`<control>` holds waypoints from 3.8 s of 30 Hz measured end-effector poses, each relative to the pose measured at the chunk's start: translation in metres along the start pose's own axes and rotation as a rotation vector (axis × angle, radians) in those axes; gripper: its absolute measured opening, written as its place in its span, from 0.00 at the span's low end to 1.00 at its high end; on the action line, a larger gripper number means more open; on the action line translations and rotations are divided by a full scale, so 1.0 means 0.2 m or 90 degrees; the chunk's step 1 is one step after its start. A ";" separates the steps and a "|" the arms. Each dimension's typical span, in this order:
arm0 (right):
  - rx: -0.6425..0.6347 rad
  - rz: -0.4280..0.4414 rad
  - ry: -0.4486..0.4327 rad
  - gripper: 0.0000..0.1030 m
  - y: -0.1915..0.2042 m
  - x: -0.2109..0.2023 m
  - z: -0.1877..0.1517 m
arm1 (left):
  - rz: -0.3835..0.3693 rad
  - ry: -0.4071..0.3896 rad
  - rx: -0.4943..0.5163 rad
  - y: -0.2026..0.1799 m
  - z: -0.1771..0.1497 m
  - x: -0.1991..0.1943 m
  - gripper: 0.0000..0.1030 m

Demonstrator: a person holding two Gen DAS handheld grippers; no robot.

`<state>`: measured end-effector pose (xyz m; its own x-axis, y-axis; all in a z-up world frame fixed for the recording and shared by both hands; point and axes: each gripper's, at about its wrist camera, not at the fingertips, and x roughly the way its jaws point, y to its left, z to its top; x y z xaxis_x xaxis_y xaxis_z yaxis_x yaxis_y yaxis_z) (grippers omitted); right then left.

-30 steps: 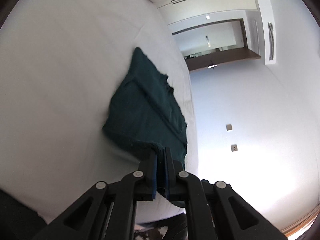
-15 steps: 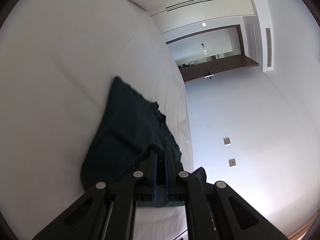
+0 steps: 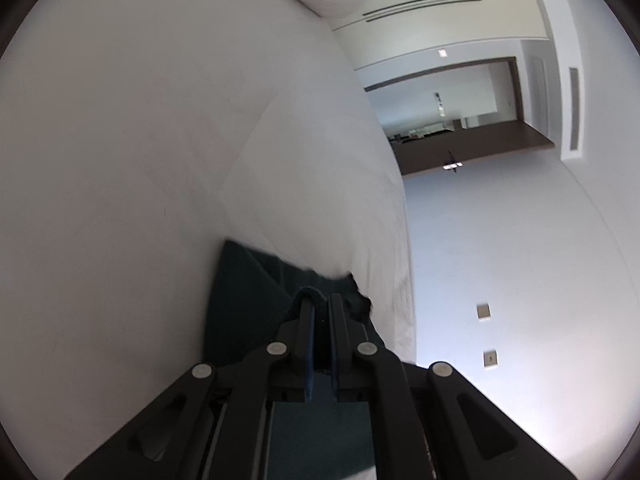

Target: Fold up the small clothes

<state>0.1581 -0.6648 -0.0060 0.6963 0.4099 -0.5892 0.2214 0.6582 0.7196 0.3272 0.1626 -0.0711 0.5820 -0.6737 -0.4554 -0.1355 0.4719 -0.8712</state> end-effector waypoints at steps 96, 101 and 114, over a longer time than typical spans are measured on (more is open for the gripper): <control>-0.144 -0.199 -0.003 0.12 -0.17 -0.42 -0.80 | 0.202 0.023 0.238 0.20 -0.72 -0.23 0.15; -0.136 -0.234 -0.042 0.22 -0.13 -0.55 -0.78 | 0.241 -0.053 0.285 0.08 -0.67 -0.38 0.39; -0.201 -0.007 0.031 0.22 0.47 -0.07 -0.71 | 0.229 0.020 0.479 -0.22 -0.64 0.23 0.52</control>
<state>0.0721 -0.5188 0.0176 0.6601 0.4257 -0.6189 0.0015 0.8232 0.5678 0.2562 0.0384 -0.0776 0.5811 -0.4194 -0.6975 0.2692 0.9078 -0.3216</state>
